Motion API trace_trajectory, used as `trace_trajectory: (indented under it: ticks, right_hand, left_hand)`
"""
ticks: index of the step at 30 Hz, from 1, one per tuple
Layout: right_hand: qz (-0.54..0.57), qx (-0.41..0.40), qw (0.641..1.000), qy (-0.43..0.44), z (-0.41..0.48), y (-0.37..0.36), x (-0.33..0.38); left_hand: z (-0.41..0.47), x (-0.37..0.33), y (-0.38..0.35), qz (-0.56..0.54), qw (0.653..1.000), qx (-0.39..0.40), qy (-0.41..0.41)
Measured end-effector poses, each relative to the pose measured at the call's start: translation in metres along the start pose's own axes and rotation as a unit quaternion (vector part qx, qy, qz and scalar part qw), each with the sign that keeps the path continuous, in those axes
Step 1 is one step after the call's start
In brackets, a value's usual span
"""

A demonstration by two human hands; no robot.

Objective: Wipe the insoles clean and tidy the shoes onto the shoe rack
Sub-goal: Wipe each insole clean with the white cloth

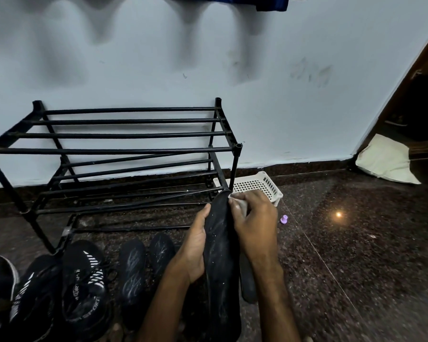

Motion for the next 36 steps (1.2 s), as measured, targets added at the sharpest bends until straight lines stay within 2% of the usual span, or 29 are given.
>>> trace_trajectory:
  ticks: [1, 4, 5, 7, 9, 11, 14, 16, 20, 22, 25, 27, 28, 30, 32, 33, 36]
  right_hand:
    - [0.015, 0.015, 1.0, 0.012, 0.0, -0.005, 0.006]
    - [0.049, 0.154, 0.986, 0.037, -0.009, -0.026, 0.017]
    - [0.036, 0.179, 0.983, 0.034, -0.009, -0.027, 0.014]
    - [-0.01, 0.156, 0.988, 0.011, -0.002, -0.021, 0.003]
    - [-0.048, 0.081, 0.996, -0.011, 0.004, -0.008, 0.0]
    - [-0.024, 0.049, 0.999, 0.001, 0.004, -0.007, 0.011]
    - [0.035, 0.179, 0.982, 0.042, -0.012, -0.028, 0.028]
    - [0.012, 0.214, 0.976, 0.045, -0.014, -0.03, 0.024]
    - [-0.055, 0.071, 0.996, -0.009, 0.005, -0.005, 0.003]
    - [-0.032, 0.033, 0.999, 0.005, 0.006, -0.003, 0.009]
    - [0.031, 0.146, 0.988, 0.041, -0.007, -0.02, 0.02]
    - [0.016, 0.188, 0.981, 0.04, -0.008, -0.022, 0.015]
    - [-0.006, 0.172, 0.985, 0.028, -0.004, -0.017, 0.009]
    - [-0.042, 0.091, 0.995, 0.0, 0.007, -0.002, 0.0]
    - [-0.033, 0.031, 0.999, 0.001, 0.011, 0.005, 0.003]
    - [-0.015, 0.037, 0.999, 0.014, 0.009, 0.001, 0.01]
    - [0.036, 0.145, 0.987, 0.062, -0.008, -0.019, 0.024]
  left_hand:
    - [0.0, -0.002, 0.0, -0.002, 1.0, 0.0, -0.002]
    - [-0.003, -0.008, 0.004, -0.022, 1.0, -0.003, -0.003]
    - [-0.004, -0.008, 0.005, -0.02, 1.0, 0.004, -0.002]
    - [-0.007, -0.008, 0.004, -0.002, 1.0, 0.008, 0.001]
    - [-0.007, -0.004, 0.003, 0.013, 1.0, -0.001, 0.001]
    - [-0.008, -0.005, 0.0, 0.007, 1.0, -0.003, -0.001]
    - [-0.004, -0.008, 0.006, -0.023, 1.0, -0.014, -0.001]
    - [-0.004, -0.009, 0.009, -0.026, 1.0, -0.006, 0.005]
    - [-0.006, -0.009, 0.003, -0.003, 1.0, 0.003, -0.011]
    - [-0.006, -0.008, -0.001, -0.008, 1.0, 0.006, -0.009]
    - [-0.005, -0.01, 0.002, -0.022, 1.0, 0.01, -0.01]
    - [-0.005, -0.011, 0.005, -0.021, 1.0, 0.012, -0.012]
    - [-0.005, -0.012, 0.005, -0.017, 1.0, 0.012, -0.014]
    - [-0.007, -0.01, 0.004, -0.006, 1.0, 0.012, -0.012]
    - [-0.008, -0.009, 0.001, -0.004, 1.0, 0.011, -0.008]
    - [-0.008, -0.009, 0.001, -0.008, 1.0, 0.008, -0.007]
    - [-0.007, -0.014, 0.002, -0.035, 0.999, 0.009, 0.0]
Point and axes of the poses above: each hand's wrist, its own z-axis towards the middle knuckle, its own y-axis out of the back of the hand, x = y × z, the point moved 8 cm from there along z, towards the middle knuckle, and after that the axes turned 11 degrees about -x, right-handed, at the moved point
